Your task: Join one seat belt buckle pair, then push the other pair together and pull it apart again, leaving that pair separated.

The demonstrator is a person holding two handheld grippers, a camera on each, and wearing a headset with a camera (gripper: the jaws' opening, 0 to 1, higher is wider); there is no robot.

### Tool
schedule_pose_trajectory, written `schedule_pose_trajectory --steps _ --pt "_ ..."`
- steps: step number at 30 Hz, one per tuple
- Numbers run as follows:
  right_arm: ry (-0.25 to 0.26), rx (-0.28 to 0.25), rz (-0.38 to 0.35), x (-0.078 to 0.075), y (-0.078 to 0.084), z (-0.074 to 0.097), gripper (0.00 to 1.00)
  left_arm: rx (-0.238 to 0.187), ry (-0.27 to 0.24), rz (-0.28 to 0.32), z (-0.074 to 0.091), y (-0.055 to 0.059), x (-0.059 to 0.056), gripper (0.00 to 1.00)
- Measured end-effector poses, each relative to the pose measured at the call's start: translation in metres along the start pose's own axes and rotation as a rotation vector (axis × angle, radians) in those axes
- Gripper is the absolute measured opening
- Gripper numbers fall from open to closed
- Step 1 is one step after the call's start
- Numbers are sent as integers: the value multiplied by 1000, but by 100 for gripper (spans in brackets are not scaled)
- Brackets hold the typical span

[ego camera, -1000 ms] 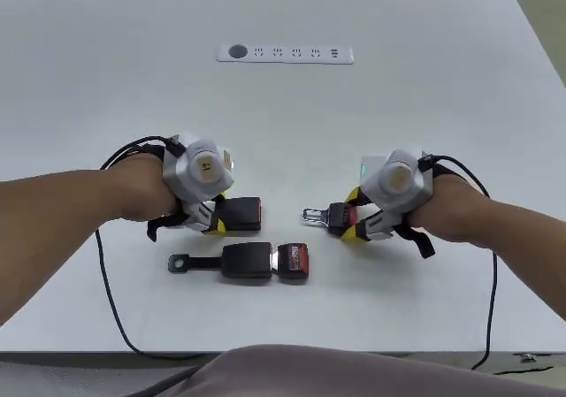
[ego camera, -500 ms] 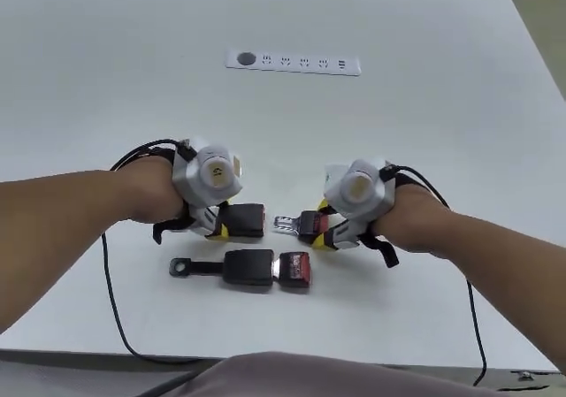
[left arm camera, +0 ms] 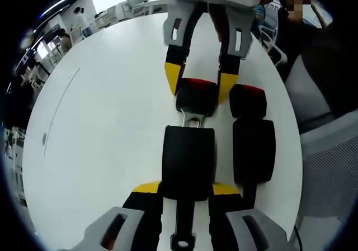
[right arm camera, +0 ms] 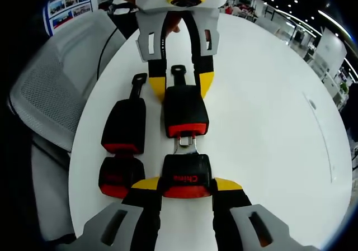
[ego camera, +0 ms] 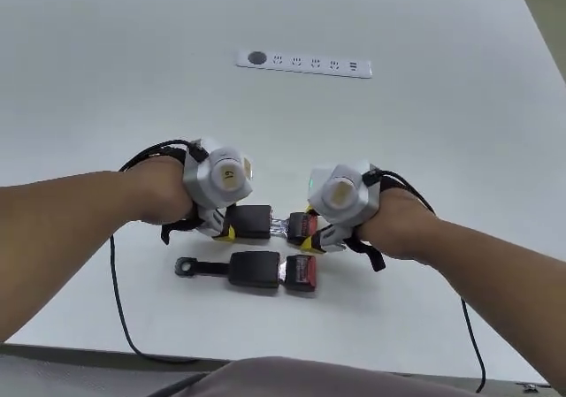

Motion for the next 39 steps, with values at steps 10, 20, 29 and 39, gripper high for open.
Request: schedule_pose_trajectory --steps 10,20,29,39 --pt "-26 -18 13 -5 -1 -4 31 -8 3 -30 1 -2 0 31" --pt "-32 -1 31 -7 -5 -5 31 4 1 -52 1 -3 -2 31" --pt "-33 7 45 -8 -14 -8 31 9 5 -53 3 -3 -2 31" --pt "-33 21 49 -9 -19 -9 31 11 2 -45 1 -3 -1 31"
Point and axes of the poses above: the centre of the closed fingertips' face, and the gripper's own axes: z roughly backward along the fingers, x roughly to its left, y roughly out of its underside, the point moved 5 cm from there along z, roughly backward along the fingers, and after that the axes turned 13 degrees about x, right-handed, at the moved point
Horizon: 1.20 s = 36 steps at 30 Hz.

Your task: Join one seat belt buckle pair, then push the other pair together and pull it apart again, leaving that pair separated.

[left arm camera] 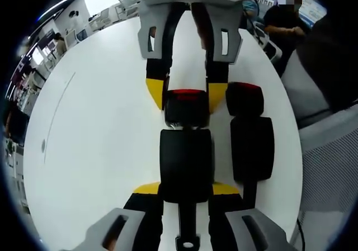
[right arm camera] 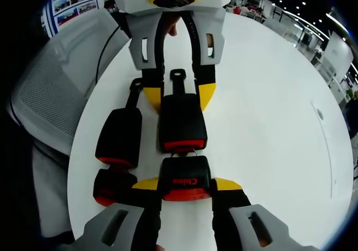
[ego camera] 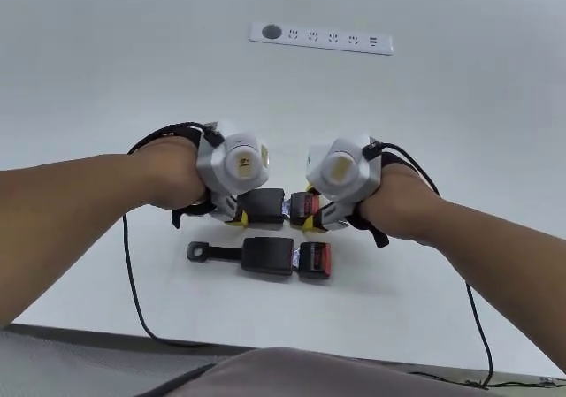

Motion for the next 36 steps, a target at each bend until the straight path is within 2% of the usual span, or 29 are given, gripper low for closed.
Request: schedule_pose_trajectory --steps 10,16,19,24,29,35,36 --pt "13 6 -18 1 0 0 32 14 3 11 -2 0 1 31" --pt "14 13 -30 1 12 4 32 -4 8 17 1 0 1 31" --pt "15 -13 -42 2 15 6 32 -6 9 12 1 -1 1 31" --pt "20 -19 -46 1 15 6 33 -5 8 18 0 -1 1 31" --pt "20 -15 -67 2 26 7 33 -9 6 28 -1 0 1 32" --pt "32 5 -90 6 52 16 33 3 2 32 -1 0 0 32" --pt "36 7 -95 6 61 18 33 4 1 34 -1 0 0 32"
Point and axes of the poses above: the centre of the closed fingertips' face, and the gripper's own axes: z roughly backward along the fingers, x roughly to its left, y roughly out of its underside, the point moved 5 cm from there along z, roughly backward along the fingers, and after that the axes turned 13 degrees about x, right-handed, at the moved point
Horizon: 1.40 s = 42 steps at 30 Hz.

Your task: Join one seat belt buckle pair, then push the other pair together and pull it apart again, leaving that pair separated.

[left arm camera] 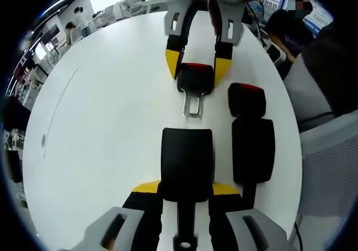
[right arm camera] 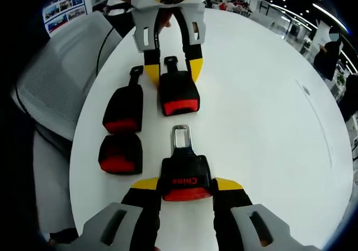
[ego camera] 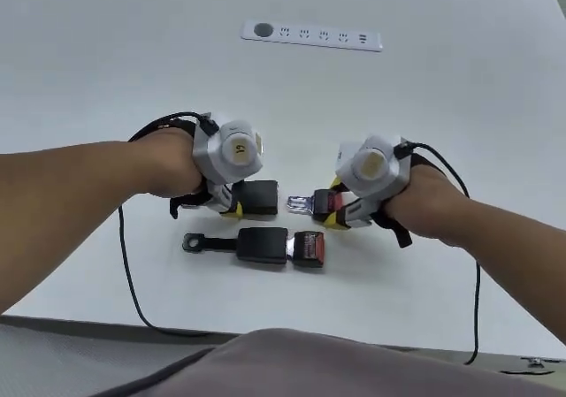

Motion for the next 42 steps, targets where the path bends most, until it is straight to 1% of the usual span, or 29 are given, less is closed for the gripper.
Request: schedule_pose_trajectory --steps 1,2,3,6,10,11,13,16,18,22,23,24,25,26,29,30,31,32,33,34,35,37,38,39,40,41,42 --pt "0 0 -5 0 5 1 33 0 0 4 0 1 1 32" --pt "-4 0 -22 4 12 4 33 -1 0 5 0 1 1 32" --pt "-4 1 -29 4 17 6 33 -3 1 7 0 1 1 32" --pt "1 10 -46 2 33 10 33 -11 2 8 -1 1 0 32" --pt "5 26 -56 1 51 16 33 -11 2 5 -1 0 0 32" --pt "4 30 -58 1 57 18 33 -11 2 6 -1 0 0 32" --pt "5 40 -65 -1 65 19 33 -10 1 5 -1 1 0 32" --pt "9 48 -74 -4 72 20 33 -12 2 4 0 1 0 32" --pt "10 50 -81 1 71 21 33 -13 3 5 0 1 -1 32" --pt "11 54 -88 -1 70 20 33 -20 2 6 1 1 -1 32" --pt "12 55 -87 0 70 20 34 -27 4 14 1 2 -1 32" --pt "15 56 -87 0 69 21 35 -29 5 18 1 2 -1 32" --pt "36 58 -89 -3 70 22 39 -29 6 18 1 2 -1 32" --pt "47 61 -94 -5 70 22 42 -30 7 18 1 2 0 32" --pt "44 64 -104 -8 71 21 45 -33 10 27 1 2 0 33" --pt "51 65 -100 -9 71 21 45 -35 14 36 1 3 0 34" --pt "56 66 -99 -10 71 21 47 -37 16 35 1 2 -1 36" --pt "61 66 -103 -12 71 20 48 -29 -4 34 1 3 0 40" --pt "63 62 -110 -11 71 21 49 -31 -19 35 2 4 2 49" --pt "65 51 -121 -11 69 23 49 -36 -26 43 3 4 3 54" --pt "68 35 -137 -11 68 24 51 -50 -32 51 5 4 5 56" --pt "70 22 -156 -10 67 29 52 -101 -37 104 18 0 6 56" --pt "77 13 -168 -9 66 32 53 -122 -42 129 23 0 7 57" --pt "84 -4 -188 -8 65 31 56 -149 -54 163 31 1 9 59" --pt "93 -16 -201 -8 65 31 58 -165 -62 182 34 2 9 60" --pt "93 -33 -216 -5 63 34 59 -185 -70 205 32 10 15 62" --pt "91 -58 -232 -1 61 38 60 -194 -74 218 34 13 14 63"
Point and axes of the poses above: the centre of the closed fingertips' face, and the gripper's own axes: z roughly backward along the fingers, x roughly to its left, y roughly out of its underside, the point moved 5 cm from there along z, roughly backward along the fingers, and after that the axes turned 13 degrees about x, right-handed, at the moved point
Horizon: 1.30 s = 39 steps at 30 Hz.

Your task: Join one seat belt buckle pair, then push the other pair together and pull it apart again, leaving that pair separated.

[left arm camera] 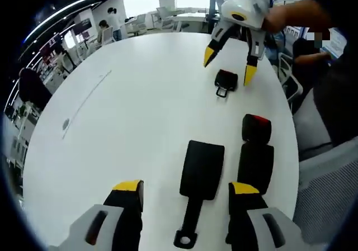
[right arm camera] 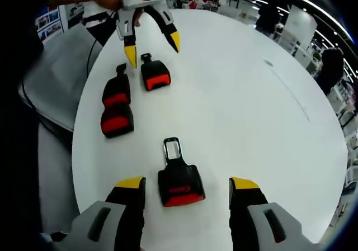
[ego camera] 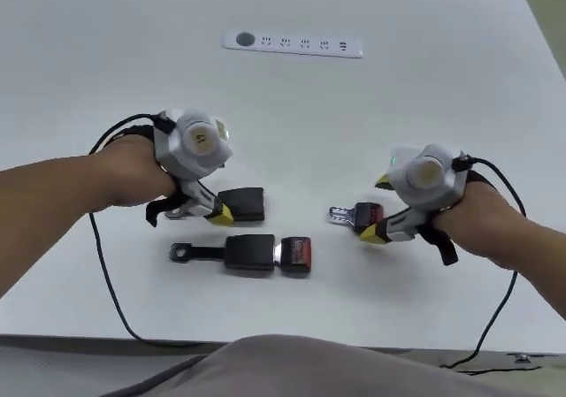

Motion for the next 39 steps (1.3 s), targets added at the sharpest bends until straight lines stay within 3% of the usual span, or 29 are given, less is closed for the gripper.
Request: schedule_pose_trajectory --steps 3,5,7,9,10,13,17,22,26,33,39 --pt "9 -28 -26 8 1 7 62 -65 -44 87 12 10 -7 72" --pt "10 -61 -68 15 1 13 67 -67 -41 118 10 22 -16 79" --pt "27 -87 -148 21 1 17 79 -59 -44 117 13 32 -28 82" --pt "20 -111 -184 27 -1 22 92 -63 -45 140 15 41 -33 85" --pt "20 -121 -183 32 -1 28 93 -73 -45 165 19 45 -40 86" --pt "27 -143 -198 42 -1 35 95 -90 -95 246 30 59 -45 100" --pt "37 -169 -218 55 0 43 99 -130 -84 320 50 73 -58 100" --pt "37 -185 -239 72 1 53 100 -128 -94 351 55 92 -70 100" --pt "54 -193 -280 76 7 54 100 -134 -101 383 58 97 -81 100" --pt "74 -238 -361 81 11 66 100 -149 -120 440 65 110 -85 100" --pt "96 -254 -387 82 14 72 100 -157 -127 477 68 111 -93 100"
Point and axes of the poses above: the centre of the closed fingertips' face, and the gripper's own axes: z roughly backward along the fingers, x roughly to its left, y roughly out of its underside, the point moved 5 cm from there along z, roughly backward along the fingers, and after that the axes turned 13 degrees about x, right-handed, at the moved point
